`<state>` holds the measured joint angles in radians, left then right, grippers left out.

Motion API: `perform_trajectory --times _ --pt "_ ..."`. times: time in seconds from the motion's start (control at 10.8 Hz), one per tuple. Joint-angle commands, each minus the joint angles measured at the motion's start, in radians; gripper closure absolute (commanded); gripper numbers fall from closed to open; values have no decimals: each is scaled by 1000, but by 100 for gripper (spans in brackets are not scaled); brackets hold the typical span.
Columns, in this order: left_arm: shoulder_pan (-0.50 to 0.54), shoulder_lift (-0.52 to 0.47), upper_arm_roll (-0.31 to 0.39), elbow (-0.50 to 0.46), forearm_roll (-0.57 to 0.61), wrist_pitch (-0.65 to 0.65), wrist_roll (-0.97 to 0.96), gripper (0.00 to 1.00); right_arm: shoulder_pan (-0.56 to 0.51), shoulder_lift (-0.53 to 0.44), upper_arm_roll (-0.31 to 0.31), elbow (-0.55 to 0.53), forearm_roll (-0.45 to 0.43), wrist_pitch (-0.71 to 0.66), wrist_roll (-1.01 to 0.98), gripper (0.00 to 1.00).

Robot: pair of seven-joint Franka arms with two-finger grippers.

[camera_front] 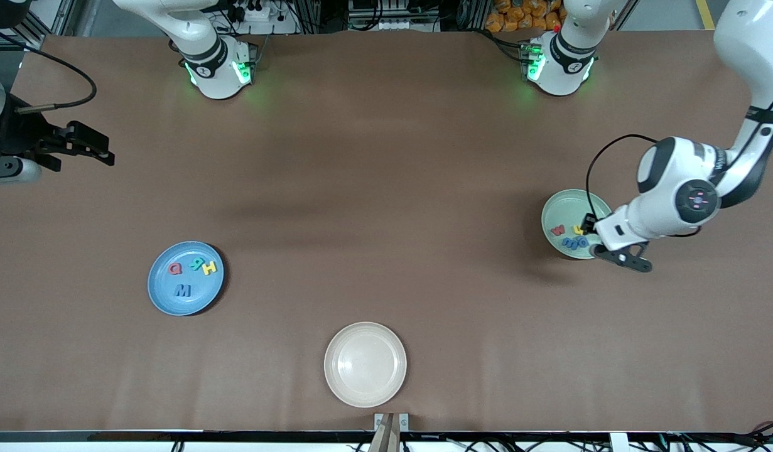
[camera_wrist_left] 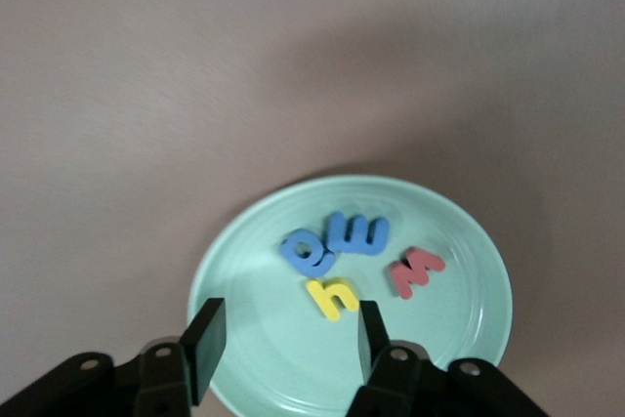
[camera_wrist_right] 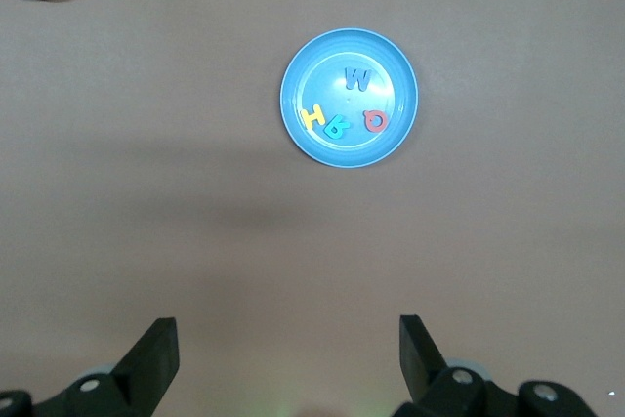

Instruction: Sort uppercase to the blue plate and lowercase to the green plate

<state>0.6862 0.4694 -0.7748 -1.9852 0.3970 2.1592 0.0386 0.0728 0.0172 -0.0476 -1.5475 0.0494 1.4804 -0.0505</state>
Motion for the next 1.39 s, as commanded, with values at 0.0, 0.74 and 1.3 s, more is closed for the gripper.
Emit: perform_trajectory --times 0.0,0.74,1.3 --pt "7 -41 -12 165 -76 -173 -2 25 1 0 -2 6 13 -12 -9 0" --pt "59 -230 -28 439 -219 -476 -65 0 1 -2 0 9 13 -6 -8 0" --pt "64 -336 -20 488 -299 -585 -68 0 1 -2 0 9 13 -2 -8 0"
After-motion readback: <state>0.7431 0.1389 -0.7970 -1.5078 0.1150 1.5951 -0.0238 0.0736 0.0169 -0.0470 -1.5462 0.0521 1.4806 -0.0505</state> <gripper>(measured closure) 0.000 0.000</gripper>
